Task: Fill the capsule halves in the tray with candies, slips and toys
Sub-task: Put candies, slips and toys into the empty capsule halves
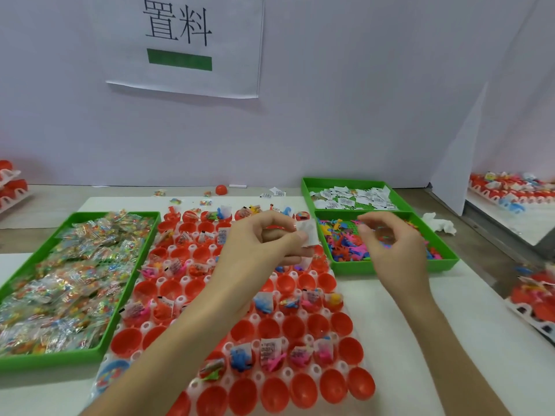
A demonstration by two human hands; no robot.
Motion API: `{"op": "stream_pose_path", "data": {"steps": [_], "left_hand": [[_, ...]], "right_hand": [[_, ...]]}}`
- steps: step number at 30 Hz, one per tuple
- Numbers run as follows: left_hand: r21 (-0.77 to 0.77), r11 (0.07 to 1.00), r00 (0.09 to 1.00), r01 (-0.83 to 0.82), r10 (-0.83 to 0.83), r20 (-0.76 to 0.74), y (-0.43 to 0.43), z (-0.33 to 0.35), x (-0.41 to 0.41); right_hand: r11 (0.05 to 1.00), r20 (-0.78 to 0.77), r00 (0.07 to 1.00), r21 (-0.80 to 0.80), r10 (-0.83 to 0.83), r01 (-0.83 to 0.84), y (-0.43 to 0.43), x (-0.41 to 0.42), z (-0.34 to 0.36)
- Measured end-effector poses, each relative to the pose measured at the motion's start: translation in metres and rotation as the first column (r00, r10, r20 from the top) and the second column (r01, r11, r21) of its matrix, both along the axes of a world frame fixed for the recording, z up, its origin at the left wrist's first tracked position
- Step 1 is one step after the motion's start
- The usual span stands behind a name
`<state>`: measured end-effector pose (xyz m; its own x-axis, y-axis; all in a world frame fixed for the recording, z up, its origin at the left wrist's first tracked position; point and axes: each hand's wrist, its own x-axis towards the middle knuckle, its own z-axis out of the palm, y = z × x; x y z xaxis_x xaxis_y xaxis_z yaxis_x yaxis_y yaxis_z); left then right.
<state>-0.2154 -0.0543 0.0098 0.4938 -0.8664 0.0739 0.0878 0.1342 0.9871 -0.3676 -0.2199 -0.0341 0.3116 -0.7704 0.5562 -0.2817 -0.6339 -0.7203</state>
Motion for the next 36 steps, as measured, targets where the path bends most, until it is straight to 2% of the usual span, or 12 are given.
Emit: {"op": "stream_pose_path", "data": {"steps": [1,3,5,6,17,22,27,31,36], "left_hand": [[0.001,1.000,1.000,0.009,-0.009,0.003,0.000,0.000,-0.001],[-0.003,1.000,1.000,0.026,-0.026,-0.001,0.001,0.000,-0.003],[-0.012,0.999,0.999,0.048,-0.048,-0.008,0.002,0.001,-0.005],[-0.016,0.998,0.998,0.059,-0.059,-0.008,0.002,0.002,-0.005],[-0.010,0.996,0.996,0.087,-0.087,0.011,0.004,0.005,-0.006],[0.009,0.996,0.995,0.094,-0.094,0.045,0.004,0.005,-0.005],[0.012,0.994,0.993,0.105,-0.105,0.050,0.003,0.002,-0.005],[0.024,0.994,0.992,0.108,-0.109,0.063,0.003,0.002,-0.005],[0.050,0.992,0.991,0.117,-0.119,0.054,0.003,0.002,-0.005]], "right_hand": [[0.996,-0.123,0.989,-0.040,-0.086,0.081,-0.011,-0.007,-0.006],[0.987,-0.322,0.936,0.018,-0.144,0.159,-0.030,-0.018,-0.017],[0.970,-0.443,0.884,0.108,-0.149,0.217,-0.038,-0.019,-0.023],[0.963,-0.457,0.876,0.131,-0.152,0.236,-0.040,-0.018,-0.025],[0.968,-0.184,0.960,0.100,-0.209,0.230,-0.038,-0.017,-0.031],[0.968,-0.109,0.962,-0.016,-0.249,0.249,-0.033,-0.014,-0.025],[0.972,-0.077,0.976,0.101,-0.203,0.210,-0.034,-0.016,-0.028],[0.966,0.030,0.971,0.118,-0.237,0.232,-0.036,-0.017,-0.027],[0.975,0.077,0.977,0.114,-0.200,0.191,-0.034,-0.016,-0.025]]}}
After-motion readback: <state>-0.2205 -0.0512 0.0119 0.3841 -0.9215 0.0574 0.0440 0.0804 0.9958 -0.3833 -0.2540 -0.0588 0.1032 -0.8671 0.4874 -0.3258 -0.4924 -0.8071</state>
